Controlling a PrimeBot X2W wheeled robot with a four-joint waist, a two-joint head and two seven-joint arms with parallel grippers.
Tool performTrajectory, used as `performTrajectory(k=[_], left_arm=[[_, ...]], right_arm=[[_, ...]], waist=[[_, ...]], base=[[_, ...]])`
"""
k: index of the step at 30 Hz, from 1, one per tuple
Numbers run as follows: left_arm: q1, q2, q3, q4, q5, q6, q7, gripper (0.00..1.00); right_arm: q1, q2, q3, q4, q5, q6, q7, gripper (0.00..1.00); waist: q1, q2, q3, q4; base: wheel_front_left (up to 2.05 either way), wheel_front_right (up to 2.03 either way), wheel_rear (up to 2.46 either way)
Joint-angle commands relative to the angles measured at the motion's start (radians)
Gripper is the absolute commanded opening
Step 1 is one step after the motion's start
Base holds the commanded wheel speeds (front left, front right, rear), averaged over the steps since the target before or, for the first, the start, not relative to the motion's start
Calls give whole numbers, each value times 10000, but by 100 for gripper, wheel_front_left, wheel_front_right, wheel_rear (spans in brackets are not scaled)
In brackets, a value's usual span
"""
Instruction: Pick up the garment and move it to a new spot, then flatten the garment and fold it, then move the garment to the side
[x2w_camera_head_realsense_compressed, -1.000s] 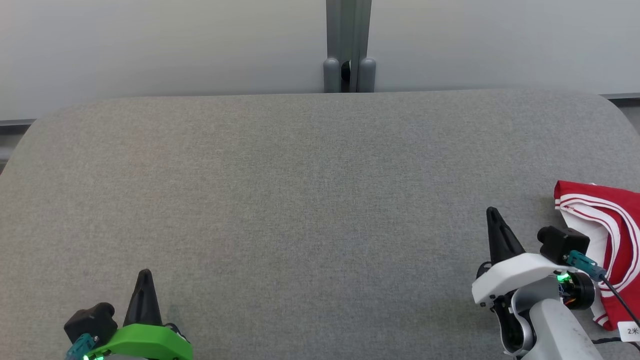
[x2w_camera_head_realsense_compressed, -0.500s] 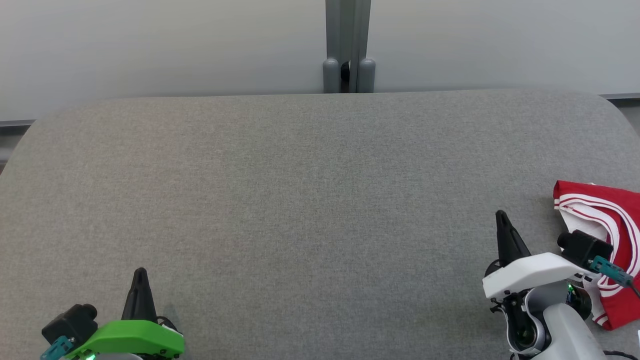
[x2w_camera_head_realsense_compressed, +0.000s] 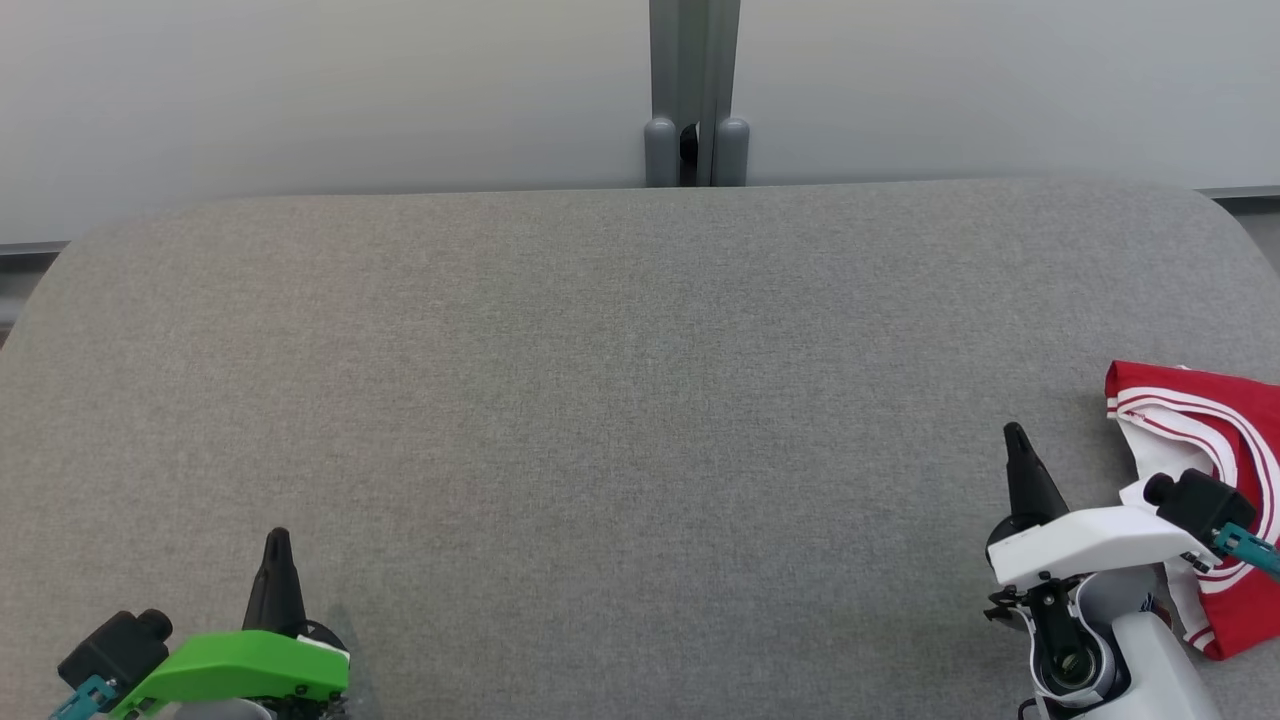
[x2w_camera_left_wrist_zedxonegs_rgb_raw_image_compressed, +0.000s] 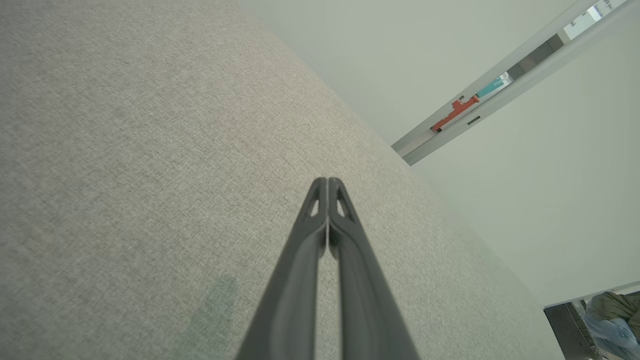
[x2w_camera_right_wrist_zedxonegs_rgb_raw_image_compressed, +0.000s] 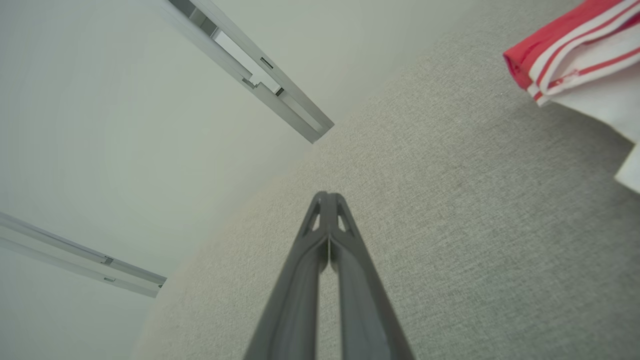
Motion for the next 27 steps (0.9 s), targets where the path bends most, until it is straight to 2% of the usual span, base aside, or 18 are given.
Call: performTrajectory(k=[1, 27], left_arm=[[-317, 75, 61, -165, -359, -61, 71, 0], [-463, 100, 228, -447, -3267, -252, 874, 0]], right_arm=[[-15, -57, -47, -216, 361, -3, 87, 0], [271, -77, -314, -743, 3372, -3, 871, 0]], waist=[[0, 0, -1, -1], [0, 0, -24, -33]], base=[[0, 0, 0], [0, 0, 0]])
